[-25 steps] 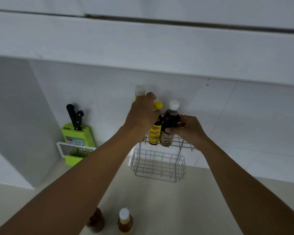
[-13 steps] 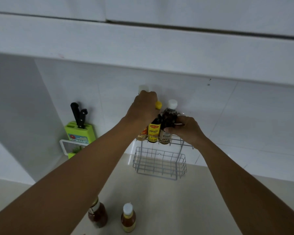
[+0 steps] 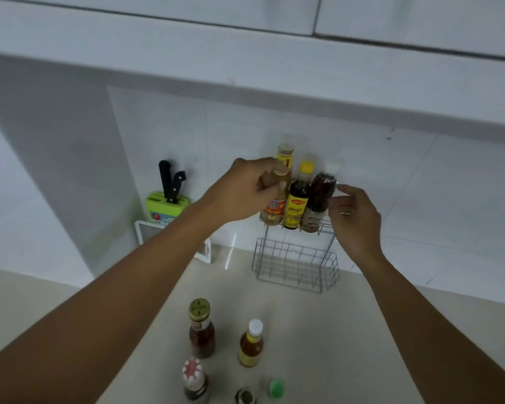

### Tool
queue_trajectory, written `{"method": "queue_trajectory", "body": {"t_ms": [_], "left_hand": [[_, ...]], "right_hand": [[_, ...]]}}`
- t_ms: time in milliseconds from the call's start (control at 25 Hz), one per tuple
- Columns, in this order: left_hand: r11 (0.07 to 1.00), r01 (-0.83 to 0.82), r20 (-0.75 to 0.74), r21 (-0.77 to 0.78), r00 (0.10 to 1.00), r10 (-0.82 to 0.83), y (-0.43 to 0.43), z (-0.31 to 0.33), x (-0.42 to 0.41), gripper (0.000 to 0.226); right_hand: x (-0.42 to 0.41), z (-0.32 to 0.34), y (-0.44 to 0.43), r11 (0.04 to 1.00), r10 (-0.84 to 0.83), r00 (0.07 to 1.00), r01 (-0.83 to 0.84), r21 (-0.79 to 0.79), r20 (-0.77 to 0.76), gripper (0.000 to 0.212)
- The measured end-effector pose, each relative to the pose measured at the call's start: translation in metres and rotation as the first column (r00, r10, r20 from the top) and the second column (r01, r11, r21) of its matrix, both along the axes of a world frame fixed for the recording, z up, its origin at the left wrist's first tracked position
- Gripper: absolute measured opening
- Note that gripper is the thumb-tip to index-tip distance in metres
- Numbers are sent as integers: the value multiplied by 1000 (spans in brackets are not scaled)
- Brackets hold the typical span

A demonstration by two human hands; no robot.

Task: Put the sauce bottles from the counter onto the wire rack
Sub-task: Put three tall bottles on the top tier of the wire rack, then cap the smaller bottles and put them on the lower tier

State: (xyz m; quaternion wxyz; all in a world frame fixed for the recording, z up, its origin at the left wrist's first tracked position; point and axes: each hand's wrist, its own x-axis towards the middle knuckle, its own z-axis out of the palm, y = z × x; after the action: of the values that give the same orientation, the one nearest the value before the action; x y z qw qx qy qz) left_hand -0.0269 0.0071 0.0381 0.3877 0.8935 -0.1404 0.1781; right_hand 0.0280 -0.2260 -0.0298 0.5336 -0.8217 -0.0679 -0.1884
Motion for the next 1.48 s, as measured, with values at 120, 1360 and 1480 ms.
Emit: {"method": "queue_trajectory", "body": {"t_ms": [120, 1360, 1480], "left_hand": [[989, -26, -189, -144, 982, -2, 52, -49, -22, 20], [898, 285, -608, -336, 662, -438, 71, -176, -87, 11], [848, 375, -635, -375, 562, -530, 58, -135, -78, 16]], "right_hand": [[-31, -8, 22, 988, 144, 989, -145, -56, -21, 27], [-101, -12, 97, 379, 654, 714, -594, -709, -249, 47], [-89, 5, 92, 364, 714, 700, -363, -858, 7, 44]]}}
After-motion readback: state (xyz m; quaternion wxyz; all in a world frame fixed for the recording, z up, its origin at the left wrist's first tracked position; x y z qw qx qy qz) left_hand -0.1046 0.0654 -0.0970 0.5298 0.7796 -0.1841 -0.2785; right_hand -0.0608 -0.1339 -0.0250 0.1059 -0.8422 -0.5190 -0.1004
